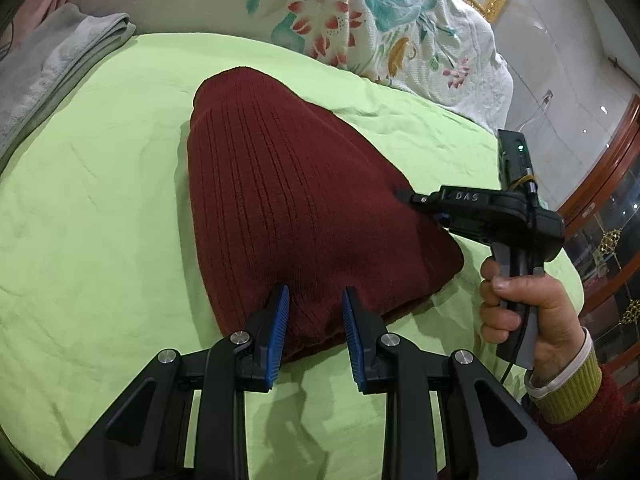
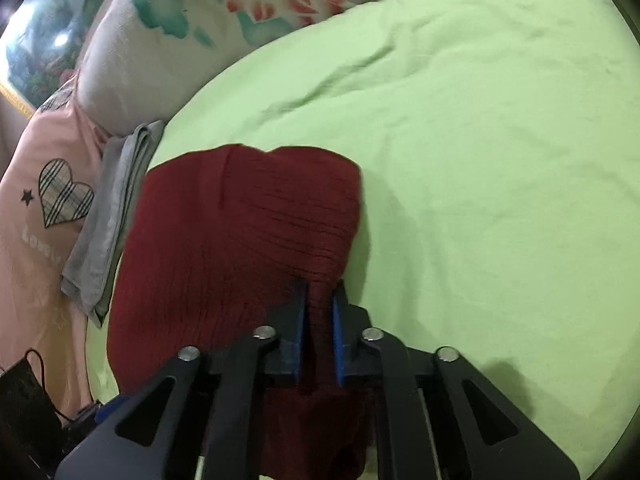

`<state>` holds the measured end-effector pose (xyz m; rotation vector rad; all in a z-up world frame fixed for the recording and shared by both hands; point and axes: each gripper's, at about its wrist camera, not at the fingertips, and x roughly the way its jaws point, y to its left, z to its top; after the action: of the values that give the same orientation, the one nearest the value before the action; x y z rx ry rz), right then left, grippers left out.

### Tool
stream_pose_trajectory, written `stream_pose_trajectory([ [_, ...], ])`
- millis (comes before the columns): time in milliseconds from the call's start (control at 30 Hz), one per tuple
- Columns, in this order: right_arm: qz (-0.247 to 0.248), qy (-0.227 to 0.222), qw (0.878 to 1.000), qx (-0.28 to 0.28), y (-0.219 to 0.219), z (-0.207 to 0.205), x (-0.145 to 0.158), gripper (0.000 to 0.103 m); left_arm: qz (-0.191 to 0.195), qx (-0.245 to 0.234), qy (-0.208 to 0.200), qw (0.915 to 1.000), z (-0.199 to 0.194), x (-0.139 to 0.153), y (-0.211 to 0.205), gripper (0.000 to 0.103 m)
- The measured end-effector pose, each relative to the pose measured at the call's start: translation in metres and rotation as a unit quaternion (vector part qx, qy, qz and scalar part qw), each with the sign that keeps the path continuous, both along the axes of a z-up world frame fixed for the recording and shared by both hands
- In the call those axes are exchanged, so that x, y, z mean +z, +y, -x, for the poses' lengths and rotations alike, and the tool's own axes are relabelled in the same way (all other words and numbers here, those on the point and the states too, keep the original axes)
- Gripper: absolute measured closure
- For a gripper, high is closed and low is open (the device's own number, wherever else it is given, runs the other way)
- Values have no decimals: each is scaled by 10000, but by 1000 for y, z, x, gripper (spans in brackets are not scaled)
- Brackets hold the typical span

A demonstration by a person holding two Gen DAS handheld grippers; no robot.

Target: Fold large clothes

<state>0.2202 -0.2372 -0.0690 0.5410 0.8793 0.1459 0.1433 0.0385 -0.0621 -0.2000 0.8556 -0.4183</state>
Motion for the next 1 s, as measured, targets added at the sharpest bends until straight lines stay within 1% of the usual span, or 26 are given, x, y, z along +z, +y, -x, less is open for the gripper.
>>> stream_pose_trajectory([
  [33, 70, -64, 9999, -112, -2, 4, 7, 81, 13, 13, 8, 10000, 0, 0, 1, 75],
  [67, 218, -195, 9992, -258, -2, 9, 18, 80, 25, 19, 13, 10000, 1, 0, 2, 75],
  [100, 373, -427, 9978, -354, -1, 16, 31, 80, 44, 24, 20, 10000, 0, 0, 2, 75],
  [133, 445, -648, 9964, -331, 2, 22, 41, 79, 58, 23, 24, 10000, 0, -1, 3, 75],
  [167, 472, -820, 9953, -194, 8, 24, 49, 79, 70, 26, 39, 10000, 0, -1, 3, 75],
  [200, 446, -884, 9951, 61, 16, 24, 54, 76, 73, 35, 55, 10000, -1, 0, 3, 75],
  [233, 379, -854, 9953, 257, 22, 21, 54, 74, 78, 51, 74, 9999, -1, 1, 3, 75],
  [333, 271, -728, 9962, 388, 25, 17, 50, 74, 367, 188, -2, 9991, 1, 15, 13, 73],
  [367, 264, -717, 9964, 355, 26, 13, 50, 73, 376, 246, -30, 9990, 1, 18, 17, 68],
  [400, 256, -688, 9969, 277, 22, 10, 48, 66, 346, 371, -68, 9987, 0, 21, 21, 64],
  [433, 233, -647, 9975, 165, 16, 7, 46, 49, 329, 480, -93, 9983, -3, 24, 26, 64],
  [467, 217, -605, 9979, 27, 14, 0, 44, 42, 362, 589, -87, 9976, -8, 25, 32, 64],
  [500, 193, -597, 9979, -151, 7, -3, 41, 37, 398, 651, -47, 9971, -14, 25, 36, 64],
  [567, 70, -473, 9982, -362, -5, -18, 33, 37, 453, 836, 83, 9954, -26, 22, 44, 64],
  [633, -162, -213, 9992, -313, -12, -37, 21, 37, 475, 935, 128, 9944, -34, 19, 48, 63],
  [667, -247, -109, 9993, -240, -14, -46, 16, 37, 529, 973, 167, 9937, -40, 16, 50, 60],
  [700, -355, 20, 9993, -96, -13, -58, 9, 39, 583, 976, 196, 9933, -45, 14, 51, 58],
  [733, -475, 81, 9988, 101, -9, -66, 4, 71, 615, 962, 225, 9932, -50, 13, 50, 58],
  [767, -601, 84, 9978, 268, -5, -70, 1, 90, 590, 954, 267, 9933, -55, 12, 48, 58],
  [800, -614, -3, 9978, 244, -5, -68, 5, 92, 545, 940, 255, 9938, -58, 13, 45, 61],
  [867, -463, -327, 9984, 74, -8, -56, 17, 93, 393, 791, 184, 9959, -59, 17, 35, 61],
  [900, -397, -358, 9986, -18, -9, -52, 18, 93, 306, 748, 165, 9966, -60, 17, 31, 61],
  [967, -260, -199, 9994, -106, -8, -53, 10, 92, -3, 701, 120, 9975, -60, 14, 19, 60],
  [1000, -214, -53, 9997, -49, -6, -55, 4, 85, -84, 708, 96, 9974, -60, 13, 17, 60],
])
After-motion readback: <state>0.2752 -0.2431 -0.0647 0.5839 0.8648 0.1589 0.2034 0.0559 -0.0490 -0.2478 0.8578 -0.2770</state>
